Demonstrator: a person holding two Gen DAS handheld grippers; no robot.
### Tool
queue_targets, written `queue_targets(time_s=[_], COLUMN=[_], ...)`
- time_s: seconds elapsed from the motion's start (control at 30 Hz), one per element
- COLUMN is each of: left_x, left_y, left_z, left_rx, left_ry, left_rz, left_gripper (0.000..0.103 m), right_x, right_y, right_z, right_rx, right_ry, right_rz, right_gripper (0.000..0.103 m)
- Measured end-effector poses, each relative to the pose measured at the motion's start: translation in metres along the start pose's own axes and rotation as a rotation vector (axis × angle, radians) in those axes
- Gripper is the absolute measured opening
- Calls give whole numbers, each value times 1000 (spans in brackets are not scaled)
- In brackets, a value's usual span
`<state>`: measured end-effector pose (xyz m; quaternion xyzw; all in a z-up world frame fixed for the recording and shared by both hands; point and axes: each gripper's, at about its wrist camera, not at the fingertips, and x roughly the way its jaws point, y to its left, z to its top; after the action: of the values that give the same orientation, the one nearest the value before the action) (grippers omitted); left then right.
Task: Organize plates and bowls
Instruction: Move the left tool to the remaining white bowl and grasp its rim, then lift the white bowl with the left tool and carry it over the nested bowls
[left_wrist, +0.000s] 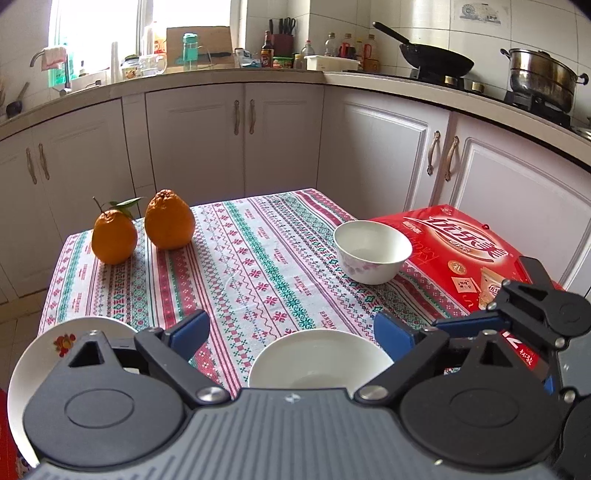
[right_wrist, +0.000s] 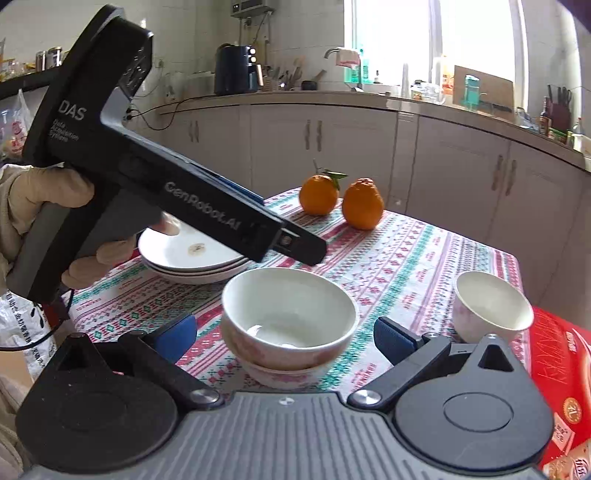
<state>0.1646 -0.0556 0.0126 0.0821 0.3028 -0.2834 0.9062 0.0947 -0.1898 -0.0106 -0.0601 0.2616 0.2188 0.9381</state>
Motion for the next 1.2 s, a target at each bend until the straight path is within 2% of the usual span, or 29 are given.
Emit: queue_targets(time_s=[0.23,0.5,0.87,1.0,1.2], left_x=[19,64,141,167,202], left_y=[-18,-38,-53,-59,-57], left_z=[24,54,82,87,93], left_rx=[110,221,295,321,299], left_ry=[13,43,113,143,194], left_rz=[-41,-104,-188,-211,-256], left_gripper=[100,101,101,101,97], right_x=[-4,12,49,62,81], right_y=[-50,-103,-156,-168,-178], right_z=[-10,-22,-20,-20,-18], right_rx=[48,74,76,77,55], right_ry=[39,86,106,109,118], right_rz=[-178,-279,-305,-290,-267], right_gripper=[103,103,103,103,103])
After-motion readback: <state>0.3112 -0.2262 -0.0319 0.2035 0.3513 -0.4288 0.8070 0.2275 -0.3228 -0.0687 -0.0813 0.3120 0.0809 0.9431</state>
